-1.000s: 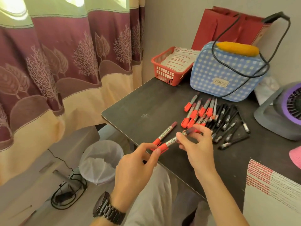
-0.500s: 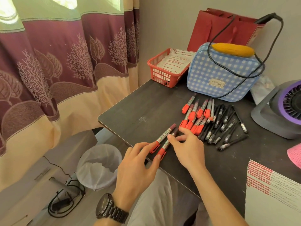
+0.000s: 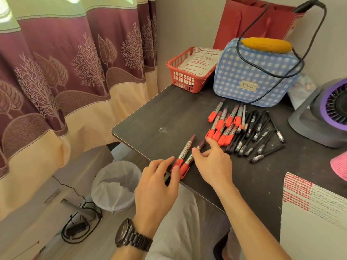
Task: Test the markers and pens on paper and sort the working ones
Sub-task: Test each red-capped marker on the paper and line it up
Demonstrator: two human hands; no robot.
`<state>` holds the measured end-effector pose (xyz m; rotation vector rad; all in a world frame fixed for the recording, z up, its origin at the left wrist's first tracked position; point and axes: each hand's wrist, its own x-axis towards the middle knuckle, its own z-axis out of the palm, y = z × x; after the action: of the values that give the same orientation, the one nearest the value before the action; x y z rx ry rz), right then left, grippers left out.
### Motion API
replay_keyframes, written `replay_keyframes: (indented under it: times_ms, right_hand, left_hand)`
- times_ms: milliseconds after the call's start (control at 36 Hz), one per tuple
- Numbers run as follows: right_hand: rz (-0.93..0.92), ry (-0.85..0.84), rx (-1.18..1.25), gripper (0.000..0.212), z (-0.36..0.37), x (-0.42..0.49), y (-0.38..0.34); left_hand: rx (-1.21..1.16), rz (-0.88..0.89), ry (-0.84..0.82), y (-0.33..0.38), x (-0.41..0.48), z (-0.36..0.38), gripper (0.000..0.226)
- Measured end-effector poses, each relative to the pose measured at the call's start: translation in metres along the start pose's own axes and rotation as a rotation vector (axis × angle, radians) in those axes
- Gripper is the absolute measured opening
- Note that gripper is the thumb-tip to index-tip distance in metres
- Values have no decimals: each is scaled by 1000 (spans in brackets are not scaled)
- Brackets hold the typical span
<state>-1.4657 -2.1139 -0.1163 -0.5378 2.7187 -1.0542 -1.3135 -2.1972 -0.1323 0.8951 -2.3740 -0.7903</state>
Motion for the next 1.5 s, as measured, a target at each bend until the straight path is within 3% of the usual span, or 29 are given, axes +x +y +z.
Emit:
replay_keyframes:
  times_ms: [306, 1083, 1250, 1389, 1500]
  right_hand:
    - [6, -5, 1, 58, 0, 0, 2]
    - [-22, -4, 85, 57, -4, -5, 0]
    - [-1, 45, 204, 37, -19, -21, 12]
    - [-171, 191, -77, 31, -29, -51, 46]
    - [-138, 77, -372, 54, -32, -66, 64]
  left_hand:
    - [-94, -91, -44, -2, 10, 0, 18]
    - [-96, -59, -87, -2, 7, -4, 25]
    - [-51, -15, -88, -5, 19, -8, 24]
    - [4, 69, -110, -1, 48, -14, 27]
    - [48, 158, -208, 16, 85, -9, 28]
